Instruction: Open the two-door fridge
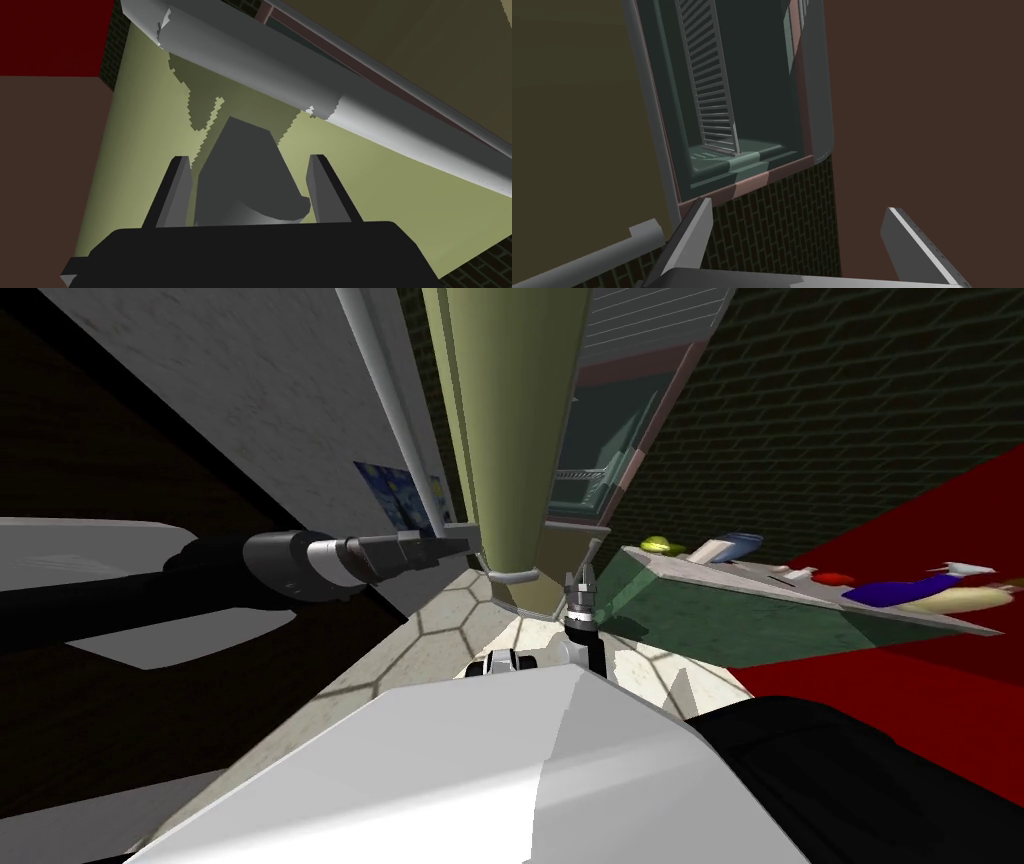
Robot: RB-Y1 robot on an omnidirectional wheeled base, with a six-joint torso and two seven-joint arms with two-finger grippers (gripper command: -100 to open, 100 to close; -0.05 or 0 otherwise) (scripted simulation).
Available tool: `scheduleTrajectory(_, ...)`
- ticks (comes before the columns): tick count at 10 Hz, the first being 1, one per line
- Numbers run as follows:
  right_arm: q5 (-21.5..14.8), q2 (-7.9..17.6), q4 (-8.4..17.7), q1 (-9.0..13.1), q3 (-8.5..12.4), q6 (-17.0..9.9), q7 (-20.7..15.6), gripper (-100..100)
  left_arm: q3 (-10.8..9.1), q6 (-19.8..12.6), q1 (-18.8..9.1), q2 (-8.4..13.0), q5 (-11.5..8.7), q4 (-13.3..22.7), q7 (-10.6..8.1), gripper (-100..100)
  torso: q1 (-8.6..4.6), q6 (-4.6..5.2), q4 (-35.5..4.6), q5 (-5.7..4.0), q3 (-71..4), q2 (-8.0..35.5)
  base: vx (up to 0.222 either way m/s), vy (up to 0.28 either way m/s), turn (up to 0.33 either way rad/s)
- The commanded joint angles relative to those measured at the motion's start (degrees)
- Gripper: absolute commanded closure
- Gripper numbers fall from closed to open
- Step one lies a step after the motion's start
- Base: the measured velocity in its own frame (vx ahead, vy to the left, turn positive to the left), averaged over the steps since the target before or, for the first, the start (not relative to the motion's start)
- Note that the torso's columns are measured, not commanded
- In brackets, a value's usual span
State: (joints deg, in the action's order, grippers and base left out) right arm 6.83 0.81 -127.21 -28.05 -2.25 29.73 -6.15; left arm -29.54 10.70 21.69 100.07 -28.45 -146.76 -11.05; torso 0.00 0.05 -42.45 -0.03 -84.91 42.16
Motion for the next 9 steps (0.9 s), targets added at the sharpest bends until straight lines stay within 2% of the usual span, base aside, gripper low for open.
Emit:
scheduleTrajectory(1, 0.0, -0.01, 0.0, 0.0, -0.01, 0.0, 0.0, 0, -0.52, 3.87, 0.47, 1.28, 0.21, 1.19, -0.04, 100, -0.24, 0.02, 0.0, -0.09, 0.05, 0.05, 0.068, 0.105, 0.344)
scheduleTrajectory(3, 0.0, 0.0, 0.0, -0.01, 0.0, 0.0, 0.0, 0, -0.52, 7.2, 0.47, 1.28, 0.21, 1.19, -0.04, 100, 0.22, -0.03, 0.07, 0.07, -0.06, -0.12, 0.074, 0.086, 0.088)
scheduleTrajectory(4, 0.0, 0.0, 0.0, 0.0, 0.0, 0.0, 0.0, 0, -0.2, 8.97, 0.78, 2.93, 0.35, 2.01, 0.13, 100, 0.01, 0.03, 0.06, 0.01, -0.03, -0.04, 0.082, 0.15, 0.321)
scheduleTrajectory(6, 0.0, 0.01, 0.0, -0.01, 0.01, 0.0, 0.0, 0, -0.2, 12.52, 0.78, 2.93, 0.35, 2.01, 0.13, 100, 0.13, -0.04, 0.1, 0.05, -0.07, -0.13, 0.076, 0.089, 0.092)
scheduleTrajectory(7, 0.0, 0.0, 0.0, 0.01, 0.0, 0.0, 0.0, 0, 0.12, 14.56, 1.09, 4.59, 0.48, 2.84, 0.29, 100, -0.21, 0.05, 0.1, -0.06, -0.04, -0.05, 0.079, 0.102, 0.318)
scheduleTrajectory(9, 0.0, 0.0, 0.0, 0.0, 0.0, 0.0, 0.0, 0, 0.12, 17.99, 1.09, 4.59, 0.48, 2.84, 0.29, 100, 0.1, -0.03, 0.12, 0.04, 0.06, -0.04, 0.079, 0.089, 0.082)
